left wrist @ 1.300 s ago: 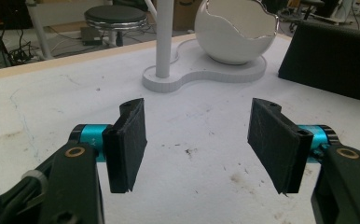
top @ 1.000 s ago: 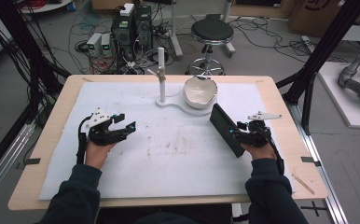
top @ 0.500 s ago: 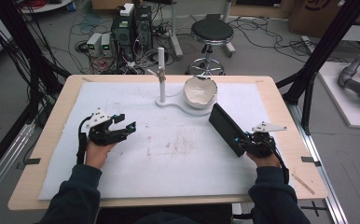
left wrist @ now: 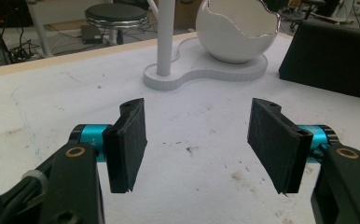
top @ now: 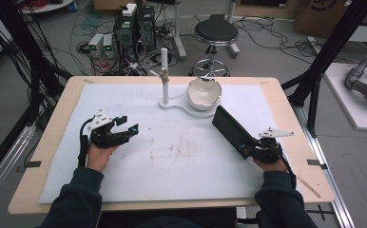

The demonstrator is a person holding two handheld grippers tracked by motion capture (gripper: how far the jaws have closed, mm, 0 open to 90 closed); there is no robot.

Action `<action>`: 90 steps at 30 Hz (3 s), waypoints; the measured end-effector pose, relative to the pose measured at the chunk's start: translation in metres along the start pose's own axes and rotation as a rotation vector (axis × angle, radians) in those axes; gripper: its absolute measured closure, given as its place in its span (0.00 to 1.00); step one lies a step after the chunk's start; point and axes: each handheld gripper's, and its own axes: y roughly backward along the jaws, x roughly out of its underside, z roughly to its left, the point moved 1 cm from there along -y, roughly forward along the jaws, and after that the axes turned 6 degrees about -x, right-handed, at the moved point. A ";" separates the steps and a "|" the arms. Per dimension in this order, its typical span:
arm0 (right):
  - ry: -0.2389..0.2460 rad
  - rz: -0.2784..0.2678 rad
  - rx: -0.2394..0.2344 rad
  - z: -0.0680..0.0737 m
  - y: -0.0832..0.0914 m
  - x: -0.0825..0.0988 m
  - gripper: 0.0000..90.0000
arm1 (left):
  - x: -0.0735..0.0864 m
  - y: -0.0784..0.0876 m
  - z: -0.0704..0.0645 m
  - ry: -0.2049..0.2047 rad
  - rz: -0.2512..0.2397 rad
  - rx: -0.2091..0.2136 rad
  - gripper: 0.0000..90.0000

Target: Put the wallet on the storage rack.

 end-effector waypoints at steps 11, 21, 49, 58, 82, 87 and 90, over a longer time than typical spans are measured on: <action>0.005 -0.197 -0.003 0.003 0.021 -0.018 0.81 | 0.000 0.000 0.000 0.002 -0.001 0.001 0.41; 0.022 -0.242 -0.002 0.008 0.029 -0.043 0.81 | 0.000 0.000 0.000 0.000 0.002 -0.004 0.41; 0.044 -0.177 0.017 0.003 0.016 -0.091 0.82 | 0.000 0.000 0.001 0.002 0.001 0.000 0.41; 0.081 -0.224 0.031 0.003 -0.009 -0.100 0.83 | 0.000 0.000 0.001 0.009 -0.001 0.002 0.42; 0.135 -0.237 -0.057 0.016 -0.011 -0.150 0.83 | 0.000 0.001 0.003 0.016 -0.008 0.000 0.42; 0.184 -0.264 -0.098 0.022 -0.001 -0.185 0.83 | 0.000 0.000 0.003 0.019 -0.006 0.001 0.42; 0.232 -0.270 -0.106 0.021 0.000 -0.201 0.83 | 0.000 0.001 0.004 0.019 -0.007 0.002 0.42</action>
